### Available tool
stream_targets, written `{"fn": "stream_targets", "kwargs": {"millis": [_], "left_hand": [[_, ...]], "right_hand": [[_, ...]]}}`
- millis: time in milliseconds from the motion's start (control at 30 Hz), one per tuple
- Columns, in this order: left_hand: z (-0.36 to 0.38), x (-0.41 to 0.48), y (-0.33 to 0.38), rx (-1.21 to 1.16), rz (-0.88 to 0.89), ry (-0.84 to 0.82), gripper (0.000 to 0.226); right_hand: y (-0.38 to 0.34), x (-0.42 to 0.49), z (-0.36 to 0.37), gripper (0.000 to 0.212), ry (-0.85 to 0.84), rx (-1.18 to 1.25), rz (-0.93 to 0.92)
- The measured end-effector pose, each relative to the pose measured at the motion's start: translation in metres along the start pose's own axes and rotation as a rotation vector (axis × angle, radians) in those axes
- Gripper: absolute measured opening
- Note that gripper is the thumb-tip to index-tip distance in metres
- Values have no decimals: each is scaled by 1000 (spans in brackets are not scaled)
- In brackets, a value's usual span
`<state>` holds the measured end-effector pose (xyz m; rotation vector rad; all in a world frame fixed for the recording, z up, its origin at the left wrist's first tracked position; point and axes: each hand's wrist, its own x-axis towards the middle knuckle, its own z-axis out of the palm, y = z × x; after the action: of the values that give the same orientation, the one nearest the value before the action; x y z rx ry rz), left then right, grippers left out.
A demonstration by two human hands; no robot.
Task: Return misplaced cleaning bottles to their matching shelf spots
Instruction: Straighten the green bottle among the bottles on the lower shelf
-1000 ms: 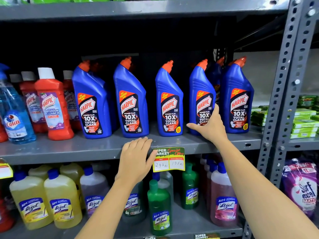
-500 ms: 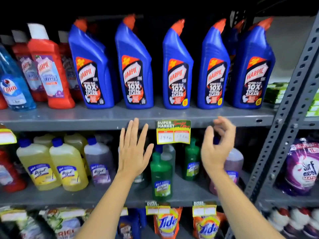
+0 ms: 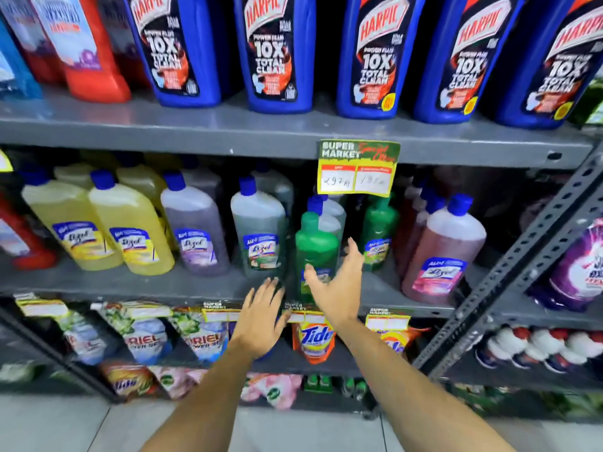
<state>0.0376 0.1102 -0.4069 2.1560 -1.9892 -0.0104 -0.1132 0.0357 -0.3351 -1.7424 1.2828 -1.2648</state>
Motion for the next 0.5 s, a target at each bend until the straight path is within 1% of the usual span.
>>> {"fn": "stream_targets", "kwargs": {"millis": [67,133,233,367,500], "left_hand": [[13,-2,-7,23,8,-140,69],[19,-3,-11,66,29,-174,76],[20,-4,-12,105,44,-165,89],[23,-4,-12,101,42,-139,82],[22,-6,-12,94,54,-128,90]], "right_hand": [[4,-2,10,102,-73,-44,68],[5,-1,18,104,-79,-92,123],[7,1,27,106,-62,-168,186],[10,0,34,99,-28,-206,234],[12,1,31,94,-36,-203,222]]}}
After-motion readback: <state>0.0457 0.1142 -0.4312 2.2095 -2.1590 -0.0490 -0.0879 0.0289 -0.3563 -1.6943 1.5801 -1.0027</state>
